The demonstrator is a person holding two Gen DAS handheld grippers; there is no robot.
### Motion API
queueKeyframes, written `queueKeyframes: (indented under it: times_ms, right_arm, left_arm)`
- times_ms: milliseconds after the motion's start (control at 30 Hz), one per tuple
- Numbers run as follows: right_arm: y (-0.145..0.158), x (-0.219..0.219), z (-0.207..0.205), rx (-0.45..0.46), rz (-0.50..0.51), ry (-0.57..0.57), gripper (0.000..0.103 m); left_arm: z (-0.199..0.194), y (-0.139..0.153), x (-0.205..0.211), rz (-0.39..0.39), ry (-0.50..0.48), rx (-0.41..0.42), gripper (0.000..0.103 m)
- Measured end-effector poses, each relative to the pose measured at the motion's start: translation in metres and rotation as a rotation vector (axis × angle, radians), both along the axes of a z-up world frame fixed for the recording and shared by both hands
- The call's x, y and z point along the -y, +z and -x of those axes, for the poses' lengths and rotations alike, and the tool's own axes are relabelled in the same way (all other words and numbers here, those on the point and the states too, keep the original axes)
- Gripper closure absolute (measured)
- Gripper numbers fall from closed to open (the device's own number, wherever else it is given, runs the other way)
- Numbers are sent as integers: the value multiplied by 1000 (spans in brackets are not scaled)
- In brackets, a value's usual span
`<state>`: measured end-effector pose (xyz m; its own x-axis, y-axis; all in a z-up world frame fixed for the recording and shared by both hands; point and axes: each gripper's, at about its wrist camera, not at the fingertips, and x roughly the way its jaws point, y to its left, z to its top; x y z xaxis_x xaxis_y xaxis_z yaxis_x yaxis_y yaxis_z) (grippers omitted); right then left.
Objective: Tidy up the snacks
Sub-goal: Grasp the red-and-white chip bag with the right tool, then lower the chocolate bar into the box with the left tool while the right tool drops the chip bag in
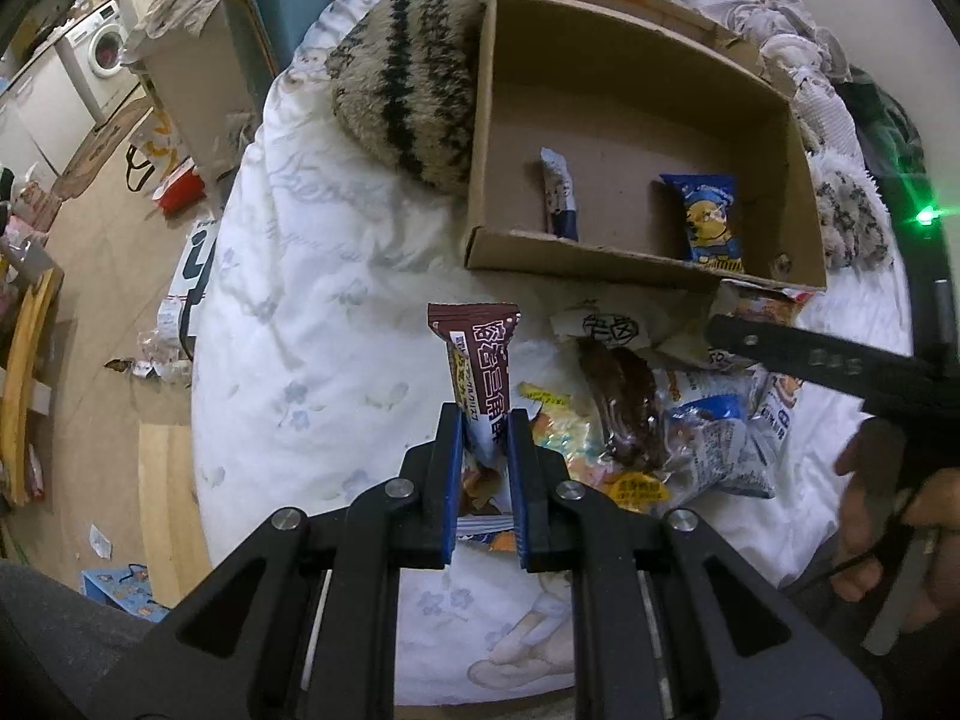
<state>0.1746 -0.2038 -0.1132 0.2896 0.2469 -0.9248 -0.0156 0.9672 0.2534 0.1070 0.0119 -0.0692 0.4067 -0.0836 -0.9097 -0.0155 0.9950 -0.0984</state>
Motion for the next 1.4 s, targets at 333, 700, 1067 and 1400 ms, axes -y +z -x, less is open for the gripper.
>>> queueKeyframes:
  times_ms: [333,700,1067,1400]
  right_arm:
    - [-7,-2,-6,-7,1,9,56]
    - [36,3,30,81,-30,38,62]
    - [78,25,62,201,-185,41,62]
    - [117,41,70,375,-280,4,62]
  left_arm:
    - [-2,-3,1,-19,7,11,91]
    - [0,-1,-3,-49,32,34,91]
    - [9,21,4,-68,14,145,91]
    - [-12,83,7,-45,-15,295,91]
